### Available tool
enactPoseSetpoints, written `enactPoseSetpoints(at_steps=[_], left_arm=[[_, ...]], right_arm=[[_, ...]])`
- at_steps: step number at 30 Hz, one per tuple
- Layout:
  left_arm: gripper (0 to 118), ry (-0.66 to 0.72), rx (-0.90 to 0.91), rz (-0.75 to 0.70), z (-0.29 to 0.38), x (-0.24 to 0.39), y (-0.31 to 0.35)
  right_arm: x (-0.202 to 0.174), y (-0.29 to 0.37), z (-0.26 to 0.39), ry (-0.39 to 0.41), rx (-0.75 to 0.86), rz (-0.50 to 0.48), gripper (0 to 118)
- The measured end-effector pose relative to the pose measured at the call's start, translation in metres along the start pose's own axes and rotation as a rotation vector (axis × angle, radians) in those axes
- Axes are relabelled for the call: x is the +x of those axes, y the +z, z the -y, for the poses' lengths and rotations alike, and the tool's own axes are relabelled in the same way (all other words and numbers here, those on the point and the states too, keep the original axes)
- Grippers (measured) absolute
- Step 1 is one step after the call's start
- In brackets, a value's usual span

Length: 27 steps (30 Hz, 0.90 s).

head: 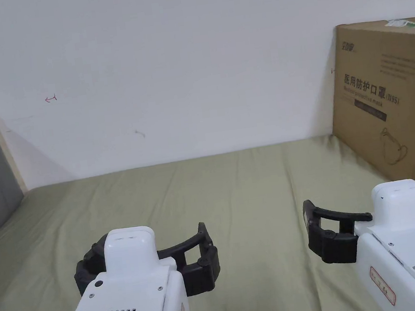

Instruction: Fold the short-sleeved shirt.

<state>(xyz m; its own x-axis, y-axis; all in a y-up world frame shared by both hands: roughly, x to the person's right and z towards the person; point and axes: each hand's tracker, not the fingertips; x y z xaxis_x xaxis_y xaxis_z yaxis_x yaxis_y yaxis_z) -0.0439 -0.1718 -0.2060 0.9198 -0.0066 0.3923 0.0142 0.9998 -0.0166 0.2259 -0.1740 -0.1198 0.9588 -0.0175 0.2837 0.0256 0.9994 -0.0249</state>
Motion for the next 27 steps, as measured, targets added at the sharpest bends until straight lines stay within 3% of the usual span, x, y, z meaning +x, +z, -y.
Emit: enactPoseSetpoints(at_steps=[10, 15, 27], left_arm=[[118, 0.058, -0.001, 0.034, 0.000, -0.007, -0.002], [118, 0.040, -0.050, -0.040, -0.007, -0.003, -0.008], [118, 0.071, -0.122, -0.053, -0.004, -0.006, -0.018]], right_arm=[[0.001, -0.004, 0.005, 0.002, -0.018, 0.008, 118], [0.002, -0.005, 0.007, 0.007, -0.029, 0.011, 118], [-0.001, -0.007, 0.010, 0.009, -0.051, 0.003, 118]])
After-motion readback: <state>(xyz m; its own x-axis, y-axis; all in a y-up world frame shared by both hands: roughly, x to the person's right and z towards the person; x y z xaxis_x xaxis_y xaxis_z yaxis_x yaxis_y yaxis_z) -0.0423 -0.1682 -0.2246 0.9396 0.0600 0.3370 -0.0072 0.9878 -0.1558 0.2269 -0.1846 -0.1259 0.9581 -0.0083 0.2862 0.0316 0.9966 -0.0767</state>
